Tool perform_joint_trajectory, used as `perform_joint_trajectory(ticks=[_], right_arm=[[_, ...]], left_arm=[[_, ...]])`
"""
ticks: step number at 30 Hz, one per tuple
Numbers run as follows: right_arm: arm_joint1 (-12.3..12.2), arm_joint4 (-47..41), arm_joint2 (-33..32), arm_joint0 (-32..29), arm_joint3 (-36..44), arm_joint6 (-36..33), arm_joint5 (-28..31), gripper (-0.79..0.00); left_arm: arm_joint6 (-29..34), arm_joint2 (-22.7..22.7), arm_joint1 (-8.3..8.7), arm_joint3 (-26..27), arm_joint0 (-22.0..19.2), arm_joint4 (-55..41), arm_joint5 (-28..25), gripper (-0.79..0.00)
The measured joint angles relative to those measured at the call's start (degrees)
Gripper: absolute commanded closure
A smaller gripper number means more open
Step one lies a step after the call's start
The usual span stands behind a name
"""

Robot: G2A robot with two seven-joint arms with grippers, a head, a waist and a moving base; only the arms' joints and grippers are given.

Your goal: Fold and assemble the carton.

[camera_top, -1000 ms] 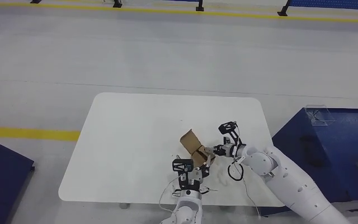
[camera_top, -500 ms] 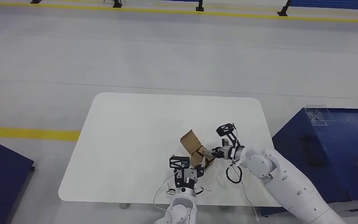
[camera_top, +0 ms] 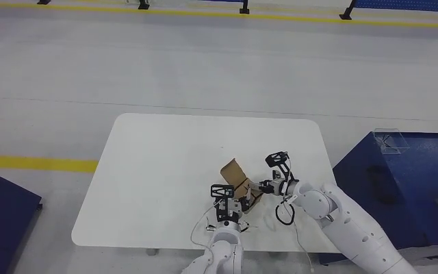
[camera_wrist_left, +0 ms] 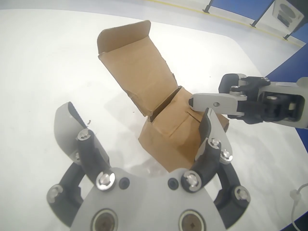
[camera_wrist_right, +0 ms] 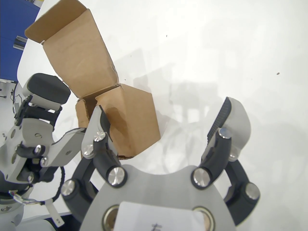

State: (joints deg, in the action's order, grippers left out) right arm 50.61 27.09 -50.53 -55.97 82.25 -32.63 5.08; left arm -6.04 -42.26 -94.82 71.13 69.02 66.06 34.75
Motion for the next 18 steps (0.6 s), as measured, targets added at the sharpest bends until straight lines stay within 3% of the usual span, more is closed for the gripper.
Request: perform_joint_trajectory(ticks=[11,18], right_arm=[[0.8,0.9,-0.8,-0.7,-0.3,-0.5,-0.7,-0.785],[1.4,1.4,-1.4,-0.8,-0.4,-0.3,-1.9,-0.785]], left_arm=[[0.5,-1.6,-1.02,-3.8,-1.0,-1.3,-1.4,-0.785],[1.9,-4.5,-0.55,-2.4,0.5,-3.2,-6.8,-0.785]])
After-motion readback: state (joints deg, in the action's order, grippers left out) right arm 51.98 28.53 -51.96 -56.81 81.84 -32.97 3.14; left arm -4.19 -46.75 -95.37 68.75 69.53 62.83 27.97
